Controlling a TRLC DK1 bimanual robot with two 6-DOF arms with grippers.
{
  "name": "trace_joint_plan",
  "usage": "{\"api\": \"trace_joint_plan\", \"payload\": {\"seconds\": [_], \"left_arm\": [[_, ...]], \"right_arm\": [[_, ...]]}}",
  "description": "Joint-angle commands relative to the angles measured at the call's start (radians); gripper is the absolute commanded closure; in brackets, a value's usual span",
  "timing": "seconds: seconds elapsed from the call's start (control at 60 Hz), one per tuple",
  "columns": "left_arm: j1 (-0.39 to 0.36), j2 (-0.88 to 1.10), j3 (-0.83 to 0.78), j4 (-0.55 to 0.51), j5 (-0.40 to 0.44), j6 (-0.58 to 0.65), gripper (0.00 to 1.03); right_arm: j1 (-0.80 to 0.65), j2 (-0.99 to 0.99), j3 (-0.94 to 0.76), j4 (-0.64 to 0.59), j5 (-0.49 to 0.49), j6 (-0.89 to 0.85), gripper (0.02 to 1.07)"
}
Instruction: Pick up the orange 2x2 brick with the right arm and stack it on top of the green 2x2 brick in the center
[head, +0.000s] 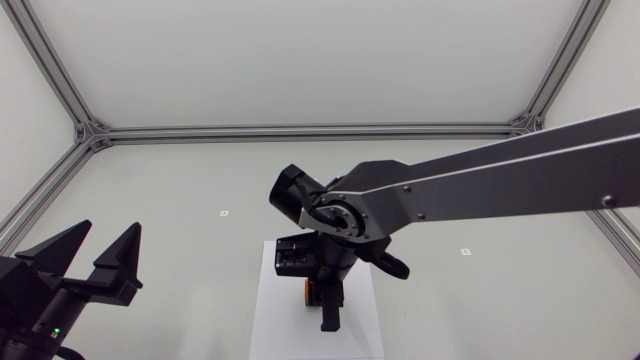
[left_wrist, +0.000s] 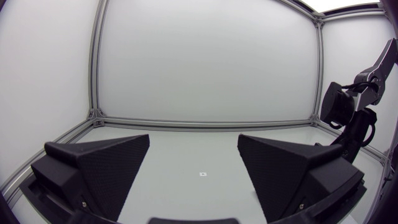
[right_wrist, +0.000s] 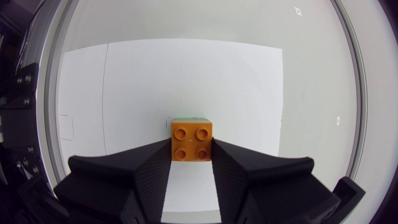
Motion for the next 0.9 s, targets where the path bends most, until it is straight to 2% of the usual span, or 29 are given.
{"api": "trace_joint_plan", "payload": {"seconds": [0.0, 0.15, 0.633, 0.683, 0.817, 0.883], "left_arm": [[-0.005, -0.002, -0.041, -0.01, -0.003, -0.02, 0.04], [-0.005, -0.002, -0.041, -0.01, -0.003, -0.02, 0.04], [-0.005, -0.002, -0.041, -0.01, -0.003, -0.02, 0.04], [-0.005, -0.002, -0.041, -0.01, -0.003, -0.02, 0.04], [-0.005, -0.002, -0.041, -0.01, -0.003, -0.019, 0.04], [-0.005, -0.002, -0.041, -0.01, -0.003, -0.02, 0.04]], "right_arm": [[0.001, 0.053, -0.052, 0.006, 0.028, 0.007, 0.64], [0.003, 0.042, -0.046, 0.006, 0.021, 0.007, 0.55], [0.004, 0.026, -0.032, 0.035, -0.005, 0.02, 0.55], [0.006, 0.027, -0.034, 0.043, -0.005, 0.02, 0.58], [0.006, 0.038, -0.04, 0.048, -0.006, 0.013, 0.77], [0.006, 0.038, -0.042, 0.051, -0.008, 0.01, 0.8]]}}
